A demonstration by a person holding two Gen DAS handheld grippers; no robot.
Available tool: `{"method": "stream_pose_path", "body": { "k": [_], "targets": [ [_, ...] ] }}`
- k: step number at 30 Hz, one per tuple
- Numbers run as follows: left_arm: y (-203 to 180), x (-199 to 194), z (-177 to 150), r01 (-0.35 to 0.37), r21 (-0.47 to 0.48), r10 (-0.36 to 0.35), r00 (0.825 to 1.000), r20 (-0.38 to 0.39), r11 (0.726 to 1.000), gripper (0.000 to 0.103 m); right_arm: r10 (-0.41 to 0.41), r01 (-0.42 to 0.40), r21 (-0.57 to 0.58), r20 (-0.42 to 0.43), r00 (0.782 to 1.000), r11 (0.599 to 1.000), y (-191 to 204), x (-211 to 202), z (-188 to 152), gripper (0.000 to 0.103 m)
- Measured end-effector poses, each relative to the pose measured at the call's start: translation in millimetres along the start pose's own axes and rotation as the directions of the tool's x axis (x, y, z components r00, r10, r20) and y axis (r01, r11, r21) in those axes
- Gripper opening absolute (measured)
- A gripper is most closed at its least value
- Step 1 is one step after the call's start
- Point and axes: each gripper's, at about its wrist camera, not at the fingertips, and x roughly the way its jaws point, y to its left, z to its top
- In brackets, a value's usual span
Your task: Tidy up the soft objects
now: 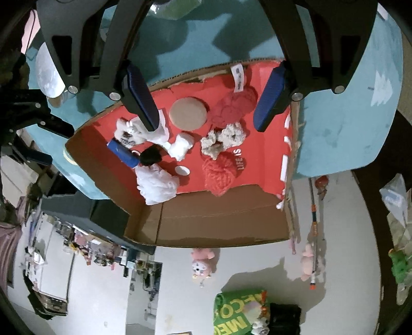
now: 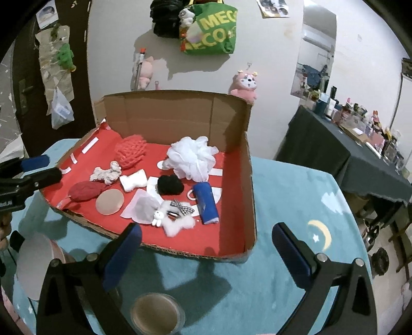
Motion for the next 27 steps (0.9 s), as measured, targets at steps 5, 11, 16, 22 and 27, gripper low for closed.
{"method": "stream_pose_path", "body": {
  "k": [5, 11, 16, 22, 27],
  "targets": [
    [0.2, -0.7, -13.0, -0.008, -0.045, 0.008, 1.0, -0.007, 0.999, 0.075, 0.002, -0.002, 0.022, -0.003, 1.0, 1.0, 0.1, 2.2, -7.2, 0.103],
    [-6.6, 1.4, -25.5, -0.04, -0.035, 0.04, 0.999, -0.013, 0.999, 0.075, 0.001, -0.001, 0.033, -0.007, 1.0, 0.999, 2.1, 4.6, -12.6, 0.103],
    [-7.9, 5.5, -31.0, -0.054, -0.044, 0.052, 0.998, -0.032, 0.998, 0.075, -0.009, 0.01, 0.042, -0.013, 1.0, 0.999, 2.1, 9.1, -17.4, 0.103],
    [-8.4, 10.9, -36.2, -0.042, -0.055, 0.039, 0.998, -0.057, 0.998, 0.075, -0.014, 0.015, 0.042, -0.018, 1.0, 0.999, 3.3, 12.1, -19.1, 0.103],
    [-6.8, 16.4, -38.0, -0.049, -0.056, 0.045, 0.996, -0.074, 0.997, 0.075, -0.022, 0.023, 0.043, -0.012, 1.0, 0.999, 3.1, 16.6, -18.9, 0.103]
  ]
}}
